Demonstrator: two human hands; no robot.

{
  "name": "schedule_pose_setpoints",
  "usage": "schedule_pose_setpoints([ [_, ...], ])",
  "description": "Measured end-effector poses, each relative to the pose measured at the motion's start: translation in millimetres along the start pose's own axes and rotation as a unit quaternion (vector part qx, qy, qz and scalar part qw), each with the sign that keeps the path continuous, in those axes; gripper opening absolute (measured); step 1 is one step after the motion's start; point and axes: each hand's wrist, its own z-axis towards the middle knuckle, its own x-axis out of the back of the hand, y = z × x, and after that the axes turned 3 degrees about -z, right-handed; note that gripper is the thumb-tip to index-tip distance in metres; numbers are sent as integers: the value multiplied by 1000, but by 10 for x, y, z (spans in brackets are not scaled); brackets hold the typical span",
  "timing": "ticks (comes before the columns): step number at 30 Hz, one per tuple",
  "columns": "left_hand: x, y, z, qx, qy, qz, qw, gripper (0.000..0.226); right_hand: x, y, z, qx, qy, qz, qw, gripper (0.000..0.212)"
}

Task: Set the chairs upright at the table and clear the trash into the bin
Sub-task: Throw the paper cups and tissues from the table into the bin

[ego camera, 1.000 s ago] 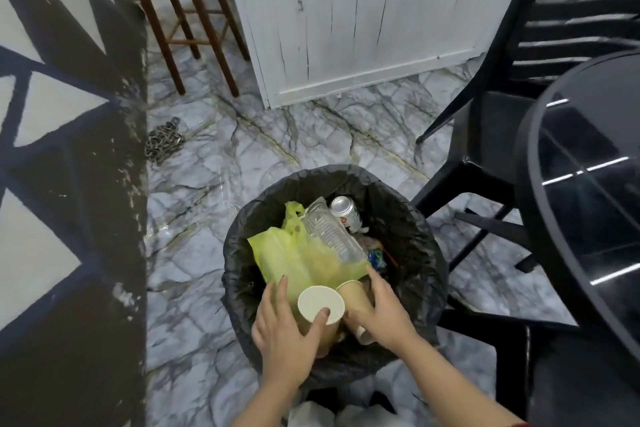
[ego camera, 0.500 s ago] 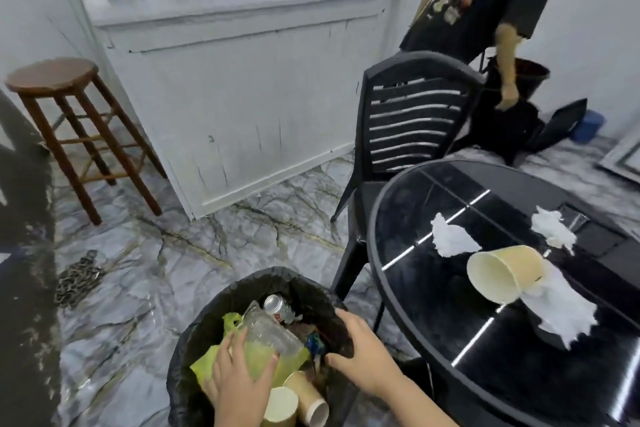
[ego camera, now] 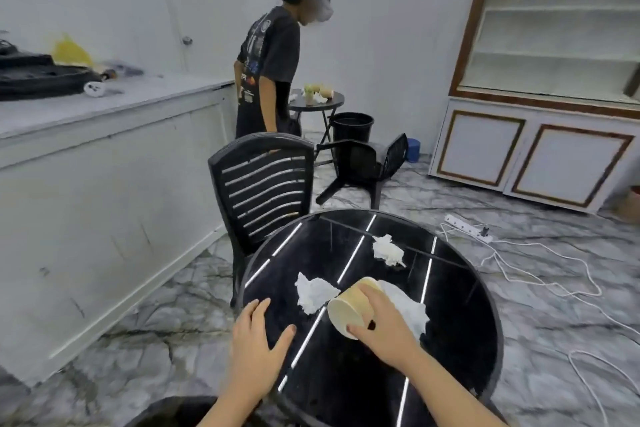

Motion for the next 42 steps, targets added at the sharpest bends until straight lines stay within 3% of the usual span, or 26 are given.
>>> schedule_pose_setpoints([
  [4, -359, 425, 292, -44, -38, -24, 998, 65, 458, 397, 78, -45, 47, 7, 998, 78],
  [8, -696, 677, 475, -69, -72, -31, 995, 62, 666, 782, 124, -73, 47, -12, 996, 80],
  [14, -1068, 775, 682, -67, -140, 17, 988, 77, 610, 1092, 243, -102, 40, -13, 994, 78],
  [22, -1374, 753, 1118, -81, -226, 133, 962, 68, 410, 1189, 617, -115, 23, -39, 992, 78],
  [28, -1448, 722, 1184, -8, -352, 83, 932, 78, 216, 1276, 893, -113, -14, -55, 992, 69],
  [31, -1444, 732, 1177, -10, -351, 84, 932, 82, 113, 1331, 941, -112, -6, -80, 991, 51],
  [34, -1447, 733, 1148, -8, -335, 91, 938, 79, 52, 1355, 947, -117, 20, -36, 992, 36],
  [42, -1294, 764, 1092, 9, -286, 44, 957, 75, 351, 1084, 984, -133, 90, 112, 981, 30],
])
